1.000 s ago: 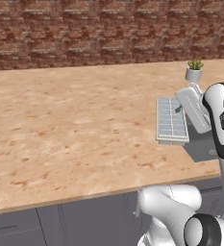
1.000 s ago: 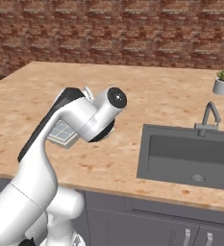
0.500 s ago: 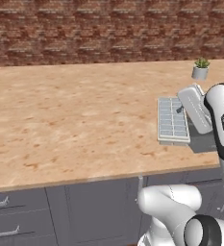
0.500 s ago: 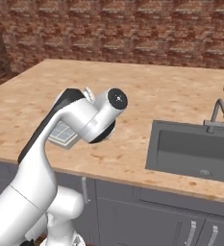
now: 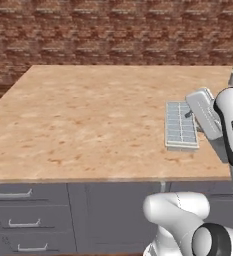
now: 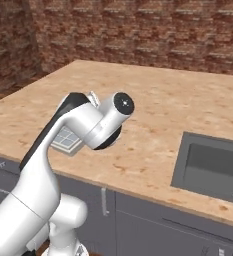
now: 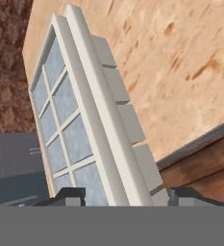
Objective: The ice cube tray has been filled with water. Take the tray and place it in the freezer to make ice. Close the freezer door after placing the tray.
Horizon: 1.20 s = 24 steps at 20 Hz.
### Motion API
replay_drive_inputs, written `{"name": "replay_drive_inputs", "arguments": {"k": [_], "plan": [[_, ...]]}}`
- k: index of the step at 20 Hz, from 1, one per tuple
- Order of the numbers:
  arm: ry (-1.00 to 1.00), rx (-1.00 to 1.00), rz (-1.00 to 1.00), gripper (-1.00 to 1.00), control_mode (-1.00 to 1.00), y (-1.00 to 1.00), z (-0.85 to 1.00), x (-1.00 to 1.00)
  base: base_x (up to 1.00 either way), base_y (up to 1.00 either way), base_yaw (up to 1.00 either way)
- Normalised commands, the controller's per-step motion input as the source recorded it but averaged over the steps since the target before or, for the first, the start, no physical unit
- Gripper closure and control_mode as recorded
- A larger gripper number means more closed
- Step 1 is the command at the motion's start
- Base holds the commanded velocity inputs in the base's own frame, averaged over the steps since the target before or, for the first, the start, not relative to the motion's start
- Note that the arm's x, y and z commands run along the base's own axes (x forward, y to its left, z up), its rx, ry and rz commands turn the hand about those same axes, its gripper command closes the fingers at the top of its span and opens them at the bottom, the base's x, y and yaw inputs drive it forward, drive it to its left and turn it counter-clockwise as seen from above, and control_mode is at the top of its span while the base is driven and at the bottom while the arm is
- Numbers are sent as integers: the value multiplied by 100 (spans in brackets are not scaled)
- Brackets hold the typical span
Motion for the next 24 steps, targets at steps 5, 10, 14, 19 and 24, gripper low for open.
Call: {"name": "replay_drive_inputs", "arguments": {"k": [5,10,14,19,24], "plan": [[0,0,0,100,100,0,0,0,0,36,38],[0,0,0,100,100,0,0,0,0,49,39],[0,0,0,100,100,0,0,0,0,66,35],[0,0,0,100,100,0,0,0,0,77,30],[0,0,0,100,100,0,0,0,6,83,28]]}}
